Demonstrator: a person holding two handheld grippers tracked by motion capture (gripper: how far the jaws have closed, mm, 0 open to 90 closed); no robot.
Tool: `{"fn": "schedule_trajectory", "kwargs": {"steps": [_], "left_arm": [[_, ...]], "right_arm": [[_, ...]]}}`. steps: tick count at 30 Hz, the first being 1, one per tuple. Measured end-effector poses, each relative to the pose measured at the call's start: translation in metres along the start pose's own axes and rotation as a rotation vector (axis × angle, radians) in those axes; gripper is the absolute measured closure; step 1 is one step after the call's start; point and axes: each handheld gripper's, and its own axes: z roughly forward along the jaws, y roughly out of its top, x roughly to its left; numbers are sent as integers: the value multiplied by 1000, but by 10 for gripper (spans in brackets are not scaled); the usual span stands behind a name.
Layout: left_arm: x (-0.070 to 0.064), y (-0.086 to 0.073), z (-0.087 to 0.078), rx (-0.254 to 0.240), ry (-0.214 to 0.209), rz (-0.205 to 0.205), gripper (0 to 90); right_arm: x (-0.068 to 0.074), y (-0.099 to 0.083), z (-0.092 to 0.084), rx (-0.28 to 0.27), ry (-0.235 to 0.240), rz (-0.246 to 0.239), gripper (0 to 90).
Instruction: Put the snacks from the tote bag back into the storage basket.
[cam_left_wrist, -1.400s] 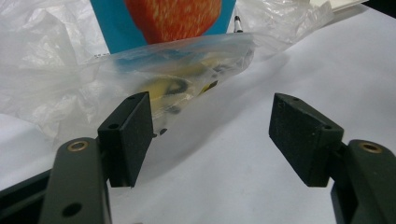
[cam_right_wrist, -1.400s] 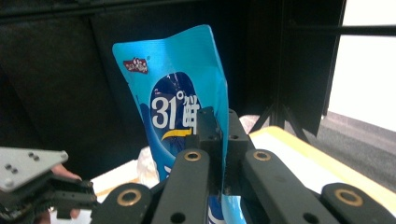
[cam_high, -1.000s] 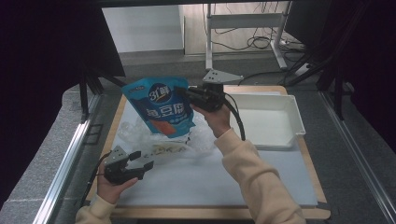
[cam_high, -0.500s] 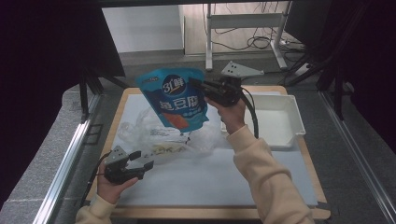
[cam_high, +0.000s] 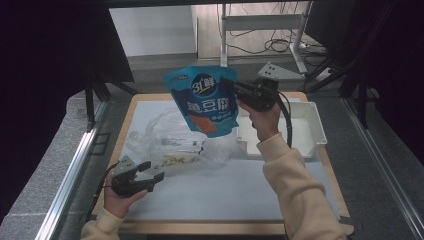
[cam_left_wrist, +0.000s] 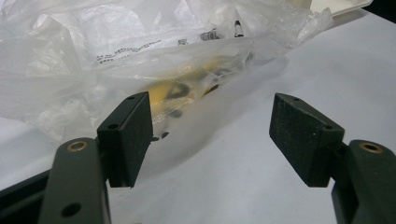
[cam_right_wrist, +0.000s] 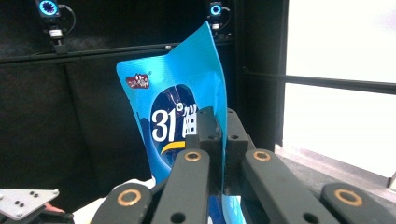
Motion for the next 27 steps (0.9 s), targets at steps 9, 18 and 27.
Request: {"fn": "schedule_trajectory", "kwargs": {"steps": [9,18,27], "left_arm": [[0,0,0,-1,0,-1,303],[1,0,0,-2,0,-2,303],[1,0,0,-4,1,-5,303]], "right_arm": [[-13,6,-17,-12,-46,-5,892],[-23,9,-32,-24,-90,-8,893],[-33,12,-46,-16,-131,-13,893]]}}
